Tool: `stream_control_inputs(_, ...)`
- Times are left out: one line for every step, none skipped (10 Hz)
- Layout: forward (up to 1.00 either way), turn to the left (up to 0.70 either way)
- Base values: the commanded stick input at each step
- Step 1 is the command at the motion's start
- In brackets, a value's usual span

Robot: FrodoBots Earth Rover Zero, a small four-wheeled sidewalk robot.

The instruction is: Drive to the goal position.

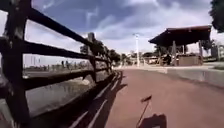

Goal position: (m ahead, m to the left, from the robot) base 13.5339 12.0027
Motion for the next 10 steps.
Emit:
stream_control_inputs(0.00,-0.14)
stream_control_inputs(0.00,0.00)
stream_control_inputs(0.00,0.00)
stream_control_inputs(0.00,0.00)
stream_control_inputs(0.00,0.00)
stream_control_inputs(0.00,0.00)
stream_control_inputs(0.00,0.00)
stream_control_inputs(0.00,0.00)
stream_control_inputs(0.00,0.00)
stream_control_inputs(0.00,0.00)
